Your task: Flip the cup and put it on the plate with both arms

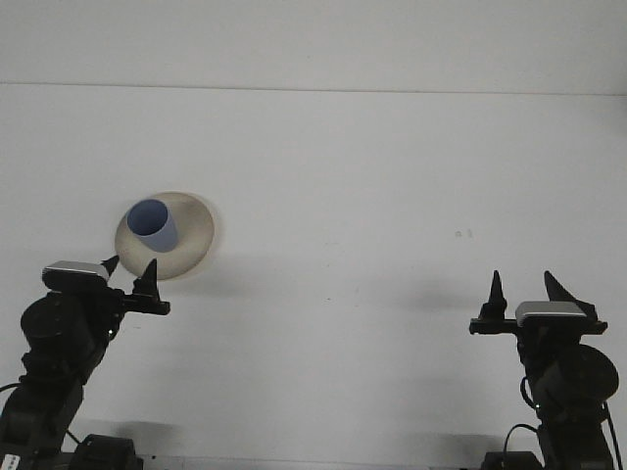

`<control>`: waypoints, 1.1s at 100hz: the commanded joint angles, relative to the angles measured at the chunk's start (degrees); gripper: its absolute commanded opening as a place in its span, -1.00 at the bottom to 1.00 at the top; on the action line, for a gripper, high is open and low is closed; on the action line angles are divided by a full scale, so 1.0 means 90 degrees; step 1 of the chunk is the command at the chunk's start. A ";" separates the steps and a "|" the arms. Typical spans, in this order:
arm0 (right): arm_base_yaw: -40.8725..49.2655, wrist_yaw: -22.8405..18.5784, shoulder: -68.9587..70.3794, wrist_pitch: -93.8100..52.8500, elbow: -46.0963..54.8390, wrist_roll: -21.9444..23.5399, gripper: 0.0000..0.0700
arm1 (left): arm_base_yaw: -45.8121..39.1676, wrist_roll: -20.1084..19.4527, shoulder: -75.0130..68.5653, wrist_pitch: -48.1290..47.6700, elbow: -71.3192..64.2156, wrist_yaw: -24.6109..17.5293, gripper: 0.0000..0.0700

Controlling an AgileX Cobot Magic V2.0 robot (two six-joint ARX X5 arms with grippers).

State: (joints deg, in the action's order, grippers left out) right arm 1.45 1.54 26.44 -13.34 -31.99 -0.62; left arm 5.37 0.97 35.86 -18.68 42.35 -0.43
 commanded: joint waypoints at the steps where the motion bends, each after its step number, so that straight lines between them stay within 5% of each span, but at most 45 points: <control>1: 0.0010 0.0002 0.0015 0.0075 -0.0066 0.0022 0.49 | 0.0022 -0.0146 0.0005 0.0228 -0.0117 -0.0051 0.17; 53: 0.0010 0.0002 0.0015 0.0080 -0.0066 0.0019 0.48 | 0.0019 -0.0034 0.0053 0.0537 -0.0185 -0.0041 0.06; 67: 0.0010 0.0002 0.0015 0.0080 -0.0066 0.0019 0.47 | 0.0019 -0.0034 0.0053 0.0529 -0.0185 -0.0044 -0.39; 74: 0.0010 0.0002 0.0015 0.0078 -0.0066 0.0019 0.21 | 0.0019 -0.0034 0.0053 0.0529 -0.0185 -0.0044 -0.63; 85: 0.0010 0.0002 0.0015 0.0080 -0.0066 0.0022 -0.46 | 0.0019 -0.0034 0.0053 0.0512 -0.0185 -0.0044 -0.97; 94: 0.0010 0.0002 0.0015 0.0078 -0.0066 0.0019 -0.91 | 0.0019 -0.0034 0.0053 0.0508 -0.0185 -0.0044 -0.99; 110: 0.0010 0.0002 0.0015 0.0078 -0.0066 0.0019 -0.98 | 0.0019 -0.0032 0.0049 0.0510 -0.0185 -0.0044 -0.99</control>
State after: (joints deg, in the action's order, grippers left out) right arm 1.45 1.54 26.44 -13.34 -31.99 -0.62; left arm 5.50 0.78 36.21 -14.55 39.99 -0.69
